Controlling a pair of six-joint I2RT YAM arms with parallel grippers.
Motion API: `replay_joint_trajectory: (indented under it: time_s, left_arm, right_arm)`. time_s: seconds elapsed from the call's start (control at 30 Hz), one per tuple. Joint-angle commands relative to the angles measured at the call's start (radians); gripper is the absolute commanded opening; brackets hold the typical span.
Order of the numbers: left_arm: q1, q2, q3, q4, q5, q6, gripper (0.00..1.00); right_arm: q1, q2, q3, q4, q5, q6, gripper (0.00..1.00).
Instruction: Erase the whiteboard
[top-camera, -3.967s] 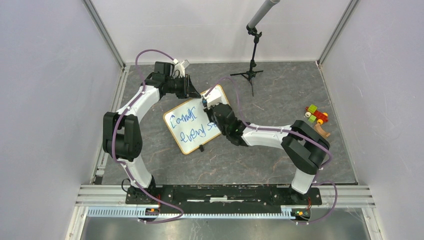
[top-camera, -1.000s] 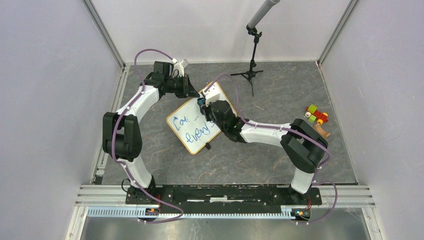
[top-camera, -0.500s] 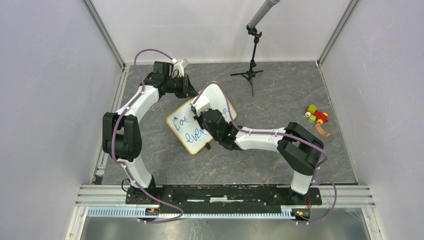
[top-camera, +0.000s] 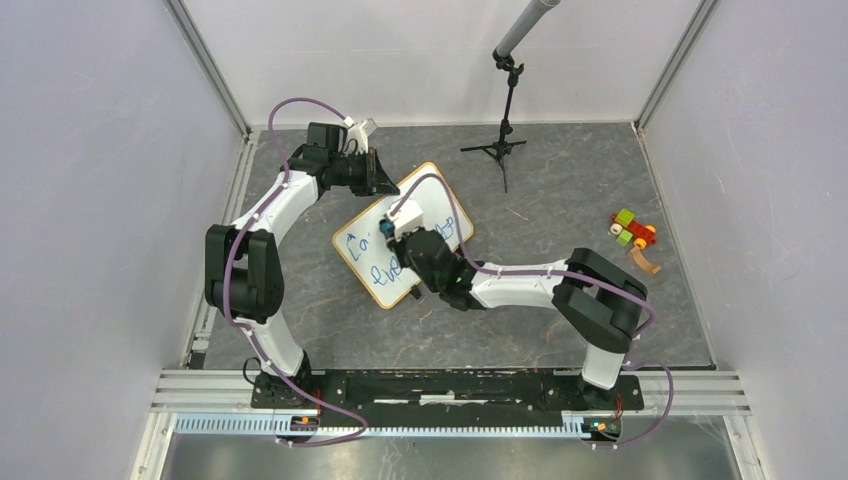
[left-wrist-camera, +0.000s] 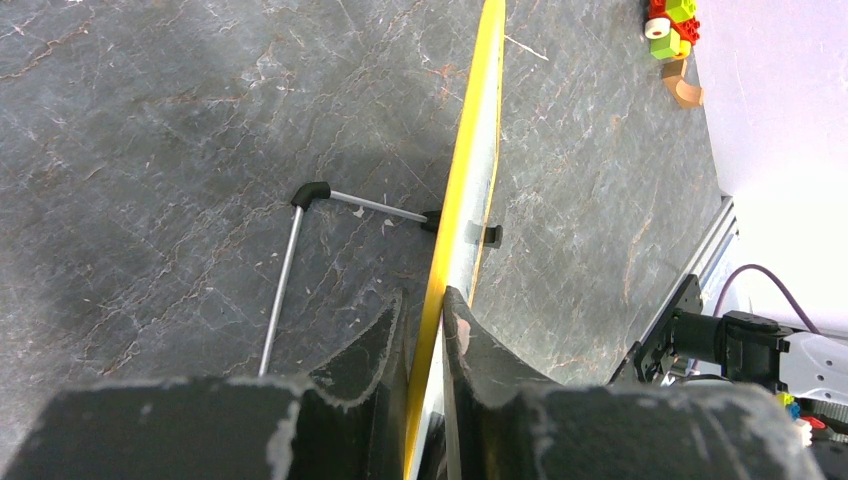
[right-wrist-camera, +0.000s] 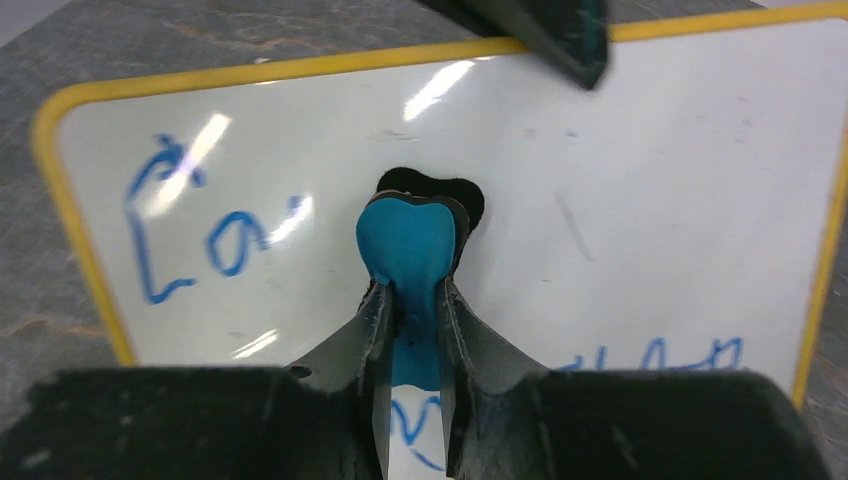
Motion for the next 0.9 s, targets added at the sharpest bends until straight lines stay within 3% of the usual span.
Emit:
replay_joint_trajectory:
  time_s: [0.0, 0.3, 0.63, 0.87]
  left_arm:
    - [-0.009, -0.044, -0.005, -0.037, 0.014, -0.035, 0.02]
    - [-0.009, -0.041, -0.005, -0.038, 0.015, -0.039, 0.02]
    - [-0.01, -0.038, -0.005, -0.038, 0.014, -0.044, 0.02]
    - [-0.01, -0.036, -0.007, -0.041, 0.008, -0.036, 0.02]
  right_arm:
    - [-0.103, -0.037, -0.05, -0.047, 0.103, 0.095, 0.23]
    - [-0.054, -0.006, 0.006, -0.046, 0.077, 0.036, 0.22]
    - [0.095, 0.089, 0.15, -0.007, -0.067, -0.196, 0.22]
    - [0.078, 0.082, 0.151, -0.024, 0.015, -0.123, 0.23]
